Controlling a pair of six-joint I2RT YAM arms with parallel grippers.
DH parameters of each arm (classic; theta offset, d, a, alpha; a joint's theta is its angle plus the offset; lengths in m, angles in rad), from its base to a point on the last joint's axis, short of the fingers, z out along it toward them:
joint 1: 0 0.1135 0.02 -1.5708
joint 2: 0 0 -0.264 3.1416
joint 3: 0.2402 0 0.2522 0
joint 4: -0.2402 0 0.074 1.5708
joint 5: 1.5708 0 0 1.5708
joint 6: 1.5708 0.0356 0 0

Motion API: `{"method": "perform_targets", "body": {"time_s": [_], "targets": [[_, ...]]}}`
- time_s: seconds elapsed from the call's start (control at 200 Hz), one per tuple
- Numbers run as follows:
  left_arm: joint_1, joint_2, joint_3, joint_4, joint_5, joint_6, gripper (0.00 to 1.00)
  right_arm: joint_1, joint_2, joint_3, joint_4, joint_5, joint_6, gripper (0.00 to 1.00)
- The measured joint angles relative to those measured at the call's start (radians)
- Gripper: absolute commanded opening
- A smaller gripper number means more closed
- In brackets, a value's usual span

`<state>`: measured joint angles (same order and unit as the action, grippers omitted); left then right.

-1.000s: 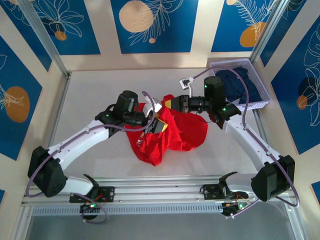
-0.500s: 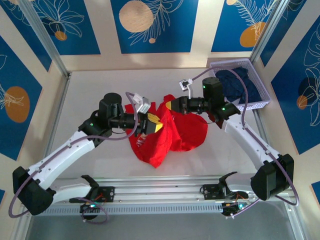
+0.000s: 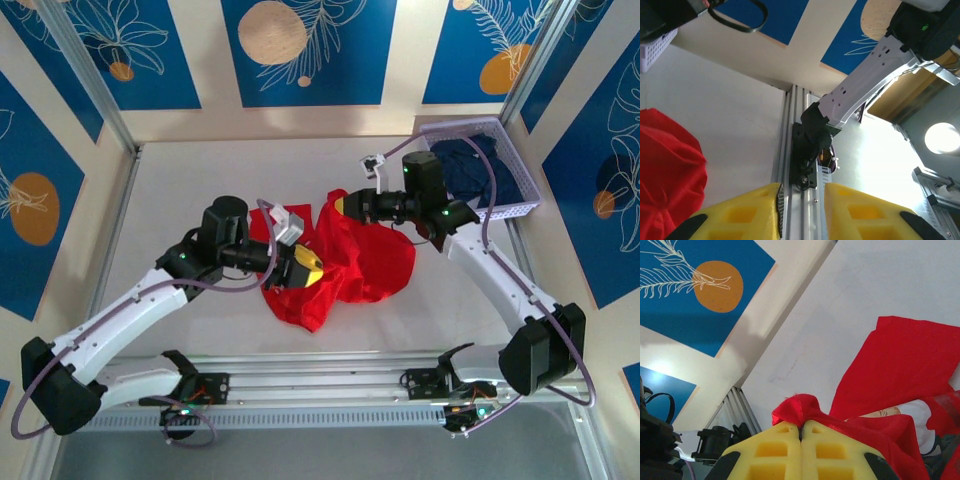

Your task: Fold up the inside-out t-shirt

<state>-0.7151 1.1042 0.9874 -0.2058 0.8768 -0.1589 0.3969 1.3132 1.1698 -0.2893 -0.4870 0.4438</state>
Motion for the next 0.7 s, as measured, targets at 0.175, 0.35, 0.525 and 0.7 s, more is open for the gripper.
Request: {"method": "perform_targets", "body": {"time_s": [0.175, 0.35, 0.525, 0.7], "targets": [[-0.002, 0.013, 0.004, -0.049, -0.242, -0.016, 0.38, 0.003, 0.003, 0.000, -0.004, 0.002, 0.000, 0.00], [-0.016, 0.121, 0.023, -0.053, -0.420, -0.054, 0.44, 0.005, -0.001, 0.000, -0.004, 0.000, 0.006, 0.00], [-0.045, 0.198, 0.024, -0.048, -0.525, -0.074, 0.34, 0.005, -0.002, 0.000, -0.003, -0.003, 0.008, 0.00], [-0.047, 0.245, 0.040, -0.045, -0.584, -0.076, 0.29, 0.007, -0.002, 0.000, -0.003, -0.007, 0.008, 0.00]]}}
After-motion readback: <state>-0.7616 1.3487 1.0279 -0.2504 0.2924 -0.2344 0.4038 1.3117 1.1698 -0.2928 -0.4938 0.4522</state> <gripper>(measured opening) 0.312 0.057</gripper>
